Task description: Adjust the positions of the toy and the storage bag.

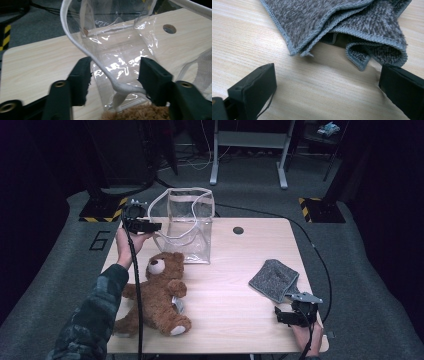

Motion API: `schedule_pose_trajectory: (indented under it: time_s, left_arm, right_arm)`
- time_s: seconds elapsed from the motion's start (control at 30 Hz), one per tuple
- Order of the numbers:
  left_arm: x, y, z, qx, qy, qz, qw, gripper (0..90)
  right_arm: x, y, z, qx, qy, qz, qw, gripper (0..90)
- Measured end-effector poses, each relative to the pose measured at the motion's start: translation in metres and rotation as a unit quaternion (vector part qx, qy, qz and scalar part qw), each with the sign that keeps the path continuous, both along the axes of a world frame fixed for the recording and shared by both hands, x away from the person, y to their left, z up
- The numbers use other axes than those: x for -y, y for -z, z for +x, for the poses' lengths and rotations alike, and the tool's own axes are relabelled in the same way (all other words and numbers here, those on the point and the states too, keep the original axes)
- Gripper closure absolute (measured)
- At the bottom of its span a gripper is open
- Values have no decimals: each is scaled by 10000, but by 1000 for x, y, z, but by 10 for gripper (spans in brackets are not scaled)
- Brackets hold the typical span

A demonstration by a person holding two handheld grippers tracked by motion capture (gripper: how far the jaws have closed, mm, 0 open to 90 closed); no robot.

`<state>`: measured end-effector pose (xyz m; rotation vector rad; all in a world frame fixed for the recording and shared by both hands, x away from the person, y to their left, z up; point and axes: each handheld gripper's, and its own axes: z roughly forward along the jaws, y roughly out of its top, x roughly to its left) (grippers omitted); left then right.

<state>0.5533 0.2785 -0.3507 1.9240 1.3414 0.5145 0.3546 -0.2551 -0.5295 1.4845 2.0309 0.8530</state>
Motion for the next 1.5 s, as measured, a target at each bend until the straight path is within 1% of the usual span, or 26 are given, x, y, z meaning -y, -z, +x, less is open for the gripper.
schedule_pose_trajectory:
  time_s: [0.17, 0.23, 0.3, 0.37, 0.4, 0.47, 0.5, 0.53, 0.57, 0.6, 0.63, 0.73, 0.77, 0.83, 0.93, 1.0, 1.07, 1.23, 1.5]
  left_arm:
    - [10, 5, 3, -54, 164, 37, 9998, 569]
    - [14, 6, 4, -64, 204, -3, 9998, 590]
    - [17, 7, 5, -80, 258, 46, 9996, 598]
    - [21, 8, 6, -69, 251, -27, 9997, 605]
    - [22, 7, 7, -108, 286, 9, 9995, 608]
    - [24, 8, 8, -130, 303, -47, 9994, 608]
    - [26, 8, 8, -132, 286, -136, 9994, 607]
    - [27, 8, 8, -152, 330, -113, 9993, 604]
    - [30, 9, 8, -152, 312, -193, 9992, 600]
    - [31, 9, 8, -169, 337, -212, 9991, 600]
    - [33, 9, 8, -170, 342, -274, 9989, 597]
    - [36, 10, 7, -203, 406, -347, 9984, 599]
    - [36, 10, 7, -216, 453, -331, 9982, 603]
    - [39, 11, 7, -227, 469, -435, 9977, 608]
    - [42, 11, 7, -266, 541, -514, 9969, 615]
    - [45, 11, 6, -277, 587, -487, 9967, 614]
    - [49, 11, 5, -286, 636, -530, 9962, 613]
    - [59, 11, 3, -275, 773, -484, 9954, 609]
    - [74, 12, 1, -249, 925, -411, 9946, 606]
  right_arm:
    - [0, 0, 0, 7, -7, -3, 10000, 6]
    - [0, 0, 0, 4, -7, -4, 10000, 7]
    - [0, 0, 0, -2, -10, -5, 10000, 7]
    - [0, 0, 0, 0, -9, -3, 10000, 7]
    - [0, 0, 0, 4, -9, -3, 10000, 7]
    - [0, 0, 0, 3, -12, -6, 10000, 7]
    - [0, 0, 0, 2, -10, -12, 10000, 8]
    - [0, 0, 0, 0, -10, -11, 10000, 7]
    - [0, 0, 0, 3, -12, -7, 10000, 7]
    - [0, 0, 0, 1, -12, -12, 10000, 8]
    - [0, 0, 0, 0, -12, -13, 10000, 8]
    - [0, 0, 0, 2, -16, -4, 10000, 9]
    - [0, 0, 0, 7, -15, -3, 10000, 10]
    - [0, 0, 0, 14, -16, 1, 10000, 10]
    - [0, 0, 0, 11, -17, 0, 10000, 10]
    - [0, 0, 0, 8, -16, 1, 10000, 10]
    - [0, 0, 0, 11, -14, 1, 10000, 10]
    - [0, 0, 0, 11, -15, 1, 10000, 10]
    - [0, 0, 0, 6, -15, 6, 10000, 10]
